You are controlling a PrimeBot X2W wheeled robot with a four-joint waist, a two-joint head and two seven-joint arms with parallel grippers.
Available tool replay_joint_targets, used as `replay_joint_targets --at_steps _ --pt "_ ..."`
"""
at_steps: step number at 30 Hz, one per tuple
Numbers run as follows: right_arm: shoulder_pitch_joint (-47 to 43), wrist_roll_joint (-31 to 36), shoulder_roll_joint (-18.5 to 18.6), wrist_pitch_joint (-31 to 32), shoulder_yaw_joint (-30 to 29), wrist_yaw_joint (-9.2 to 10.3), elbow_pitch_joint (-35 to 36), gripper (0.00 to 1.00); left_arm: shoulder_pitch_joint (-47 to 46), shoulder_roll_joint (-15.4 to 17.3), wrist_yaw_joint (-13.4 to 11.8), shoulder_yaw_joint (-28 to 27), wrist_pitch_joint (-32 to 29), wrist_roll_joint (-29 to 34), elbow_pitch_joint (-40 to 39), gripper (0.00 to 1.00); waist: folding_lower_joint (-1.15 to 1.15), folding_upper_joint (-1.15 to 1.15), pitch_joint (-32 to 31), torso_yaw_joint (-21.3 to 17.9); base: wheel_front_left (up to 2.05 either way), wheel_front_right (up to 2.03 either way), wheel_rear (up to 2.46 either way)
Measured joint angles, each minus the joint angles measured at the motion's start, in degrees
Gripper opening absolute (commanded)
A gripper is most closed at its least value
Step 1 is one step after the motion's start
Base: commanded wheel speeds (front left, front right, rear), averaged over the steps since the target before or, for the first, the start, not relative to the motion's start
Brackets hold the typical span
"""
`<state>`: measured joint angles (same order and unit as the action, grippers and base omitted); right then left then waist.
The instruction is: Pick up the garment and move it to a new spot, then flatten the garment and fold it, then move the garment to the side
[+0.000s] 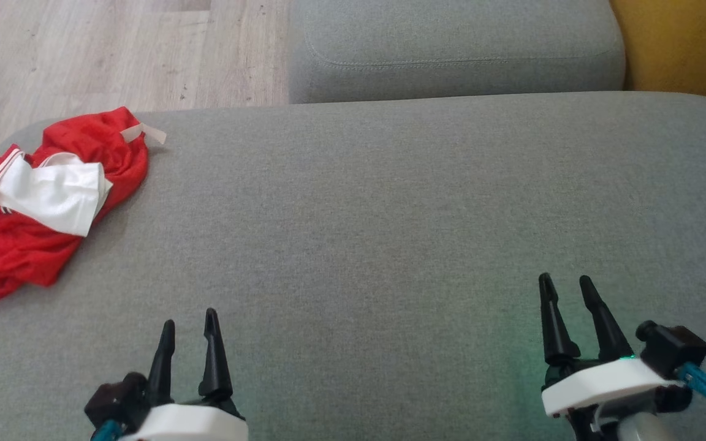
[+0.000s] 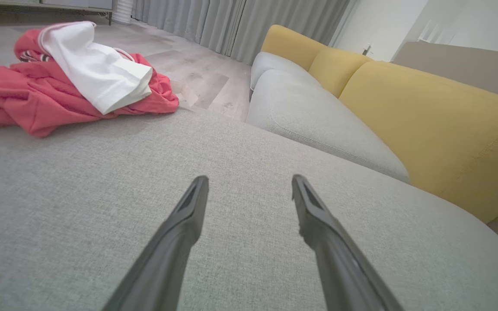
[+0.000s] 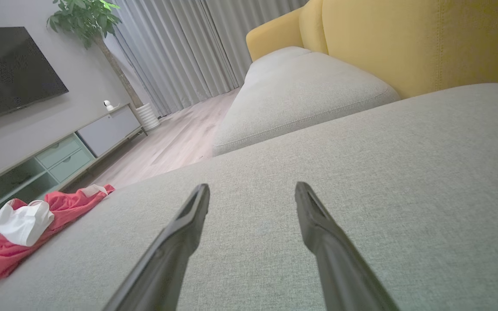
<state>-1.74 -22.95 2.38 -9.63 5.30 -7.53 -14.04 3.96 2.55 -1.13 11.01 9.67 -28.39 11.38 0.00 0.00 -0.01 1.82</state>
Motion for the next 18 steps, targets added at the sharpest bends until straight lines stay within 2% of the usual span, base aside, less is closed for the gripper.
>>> replay_joint_targets --at_steps 18 --pt "0.0 12.7 0.0 -3.0 1.6 0.00 -1.8 1.00 0.8 0.1 -2.0 0.7 3.1 11.0 0.3 1.00 0.00 0.00 0.1 0.4 0.00 0.00 0.00"
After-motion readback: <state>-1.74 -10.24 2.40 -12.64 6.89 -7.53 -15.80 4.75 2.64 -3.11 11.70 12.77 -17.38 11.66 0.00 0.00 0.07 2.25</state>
